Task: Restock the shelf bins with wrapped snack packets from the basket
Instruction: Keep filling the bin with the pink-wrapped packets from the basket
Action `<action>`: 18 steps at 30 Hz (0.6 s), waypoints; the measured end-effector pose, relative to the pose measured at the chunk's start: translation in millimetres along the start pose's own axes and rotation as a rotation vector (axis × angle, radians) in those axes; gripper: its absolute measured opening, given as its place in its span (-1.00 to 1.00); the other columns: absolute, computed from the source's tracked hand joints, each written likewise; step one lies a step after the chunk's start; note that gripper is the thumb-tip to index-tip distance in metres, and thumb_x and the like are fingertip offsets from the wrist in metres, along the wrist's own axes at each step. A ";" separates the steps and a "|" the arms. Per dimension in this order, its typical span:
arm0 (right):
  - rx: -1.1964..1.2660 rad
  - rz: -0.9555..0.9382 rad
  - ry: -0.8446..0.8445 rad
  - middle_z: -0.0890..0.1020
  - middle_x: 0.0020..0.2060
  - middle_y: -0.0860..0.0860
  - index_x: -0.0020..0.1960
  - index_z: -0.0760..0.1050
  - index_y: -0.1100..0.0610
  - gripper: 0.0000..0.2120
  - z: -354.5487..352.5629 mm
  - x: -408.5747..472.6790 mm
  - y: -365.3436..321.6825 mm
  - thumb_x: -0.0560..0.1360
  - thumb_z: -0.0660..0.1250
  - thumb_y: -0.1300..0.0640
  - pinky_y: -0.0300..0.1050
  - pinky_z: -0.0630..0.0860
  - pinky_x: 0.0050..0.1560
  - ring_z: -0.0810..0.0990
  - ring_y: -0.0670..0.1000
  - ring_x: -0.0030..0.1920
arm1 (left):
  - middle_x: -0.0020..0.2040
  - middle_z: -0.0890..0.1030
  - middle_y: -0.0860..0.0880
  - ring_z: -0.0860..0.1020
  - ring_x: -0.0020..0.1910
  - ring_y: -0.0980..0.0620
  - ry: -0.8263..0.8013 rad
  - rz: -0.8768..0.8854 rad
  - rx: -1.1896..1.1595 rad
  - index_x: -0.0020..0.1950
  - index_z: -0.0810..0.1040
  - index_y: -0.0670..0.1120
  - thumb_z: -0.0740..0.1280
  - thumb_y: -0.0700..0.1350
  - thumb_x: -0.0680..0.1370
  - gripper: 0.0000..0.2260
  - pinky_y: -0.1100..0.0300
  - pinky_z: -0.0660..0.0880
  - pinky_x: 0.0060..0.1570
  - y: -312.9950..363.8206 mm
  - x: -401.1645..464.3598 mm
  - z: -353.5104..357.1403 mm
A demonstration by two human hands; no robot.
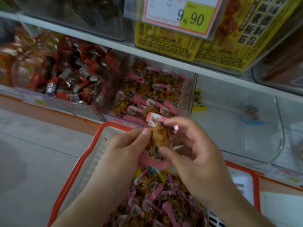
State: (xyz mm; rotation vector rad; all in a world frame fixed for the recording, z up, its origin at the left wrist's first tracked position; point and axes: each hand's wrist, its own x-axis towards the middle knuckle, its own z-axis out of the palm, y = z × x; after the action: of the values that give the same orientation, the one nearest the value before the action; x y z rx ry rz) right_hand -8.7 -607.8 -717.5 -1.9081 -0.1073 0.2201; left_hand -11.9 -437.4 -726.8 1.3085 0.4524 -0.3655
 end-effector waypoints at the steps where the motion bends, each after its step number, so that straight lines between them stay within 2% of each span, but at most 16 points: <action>1: -0.013 0.016 -0.002 0.70 0.04 -0.13 0.26 0.57 -0.25 -0.55 2.6 1.6 0.4 0.52 0.57 0.17 -0.03 0.68 -0.03 0.72 -0.01 -0.01 | 0.00 0.76 -0.15 0.74 -0.06 -0.24 0.011 0.009 0.025 0.03 0.76 -0.03 0.29 -0.03 0.66 -0.76 -0.29 0.57 0.22 1.7 -0.4 -0.4; 5: -0.018 0.088 0.055 0.73 0.01 -0.16 0.16 0.61 -0.22 -0.56 11.1 6.1 5.1 0.50 0.58 0.27 -0.12 0.68 -0.09 0.73 -0.06 -0.05 | -0.08 0.75 0.10 0.72 -0.08 0.11 0.135 0.140 0.317 0.06 0.71 0.07 0.33 0.00 0.66 -0.84 -0.08 0.65 0.10 5.3 1.1 -7.9; 8: -0.006 0.093 0.102 0.74 0.04 -0.17 0.15 0.61 -0.19 -0.57 13.4 17.1 -3.1 0.50 0.57 0.29 -0.20 0.67 -0.02 0.74 -0.12 -0.01 | -0.04 0.68 0.23 0.62 -0.05 0.25 0.324 0.266 0.555 0.07 0.61 0.20 0.33 0.01 0.64 -0.90 0.17 0.57 -0.04 13.0 2.8 -23.0; 9: -0.006 0.087 0.120 0.74 0.05 -0.17 0.16 0.60 -0.19 -0.57 15.1 27.0 -7.4 0.50 0.57 0.28 -0.22 0.67 -0.01 0.74 -0.15 0.01 | 0.04 0.63 0.25 0.57 0.04 0.25 0.392 0.278 0.649 0.13 0.57 0.22 0.32 0.00 0.64 -0.87 0.20 0.51 0.00 15.0 3.4 -30.3; 11: -0.043 0.062 0.163 0.73 0.09 -0.18 0.19 0.58 -0.20 -0.57 21.1 60.1 -11.8 0.50 0.58 0.24 -0.23 0.68 0.03 0.72 -0.21 0.05 | 0.26 0.47 0.15 0.45 0.26 0.07 0.482 0.206 0.821 0.35 0.45 0.19 0.31 -0.01 0.61 -0.69 0.08 0.46 0.18 16.9 5.1 -45.9; 14: -0.175 0.013 0.230 0.69 0.18 -0.16 0.19 0.56 -0.20 -0.59 33.9 126.7 -6.2 0.51 0.58 0.18 -0.02 0.65 0.25 0.69 -0.13 0.18 | 0.45 0.32 -0.08 0.29 0.44 -0.16 0.469 -0.054 0.985 0.55 0.23 0.01 0.33 0.04 0.58 -0.43 -0.12 0.35 0.40 11.8 10.3 -62.9; 16: -0.278 0.021 0.299 0.66 0.22 -0.10 0.24 0.56 -0.13 -0.63 41.2 174.1 3.1 0.51 0.57 0.13 0.08 0.60 0.32 0.65 -0.02 0.25 | 0.42 0.31 -0.10 0.31 0.44 -0.20 0.379 -0.187 0.991 0.54 0.18 -0.05 0.33 0.08 0.58 -0.39 -0.13 0.37 0.40 5.5 13.6 -67.1; 18: -0.363 0.085 0.378 0.64 0.26 0.00 0.32 0.56 -0.02 -0.61 45.9 217.5 13.1 0.52 0.53 0.02 0.15 0.57 0.34 0.61 0.11 0.30 | 0.25 0.31 -0.06 0.38 0.37 -0.20 0.319 -0.233 0.967 0.46 0.20 -0.03 0.33 0.10 0.58 -0.46 -0.13 0.44 0.33 1.6 15.2 -68.6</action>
State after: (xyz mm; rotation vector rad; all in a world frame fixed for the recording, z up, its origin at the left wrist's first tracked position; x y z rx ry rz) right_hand 194.2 -530.4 -766.7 -2.2836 0.2012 -0.1152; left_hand -5.7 -370.2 -746.6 2.2809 0.7438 -0.6114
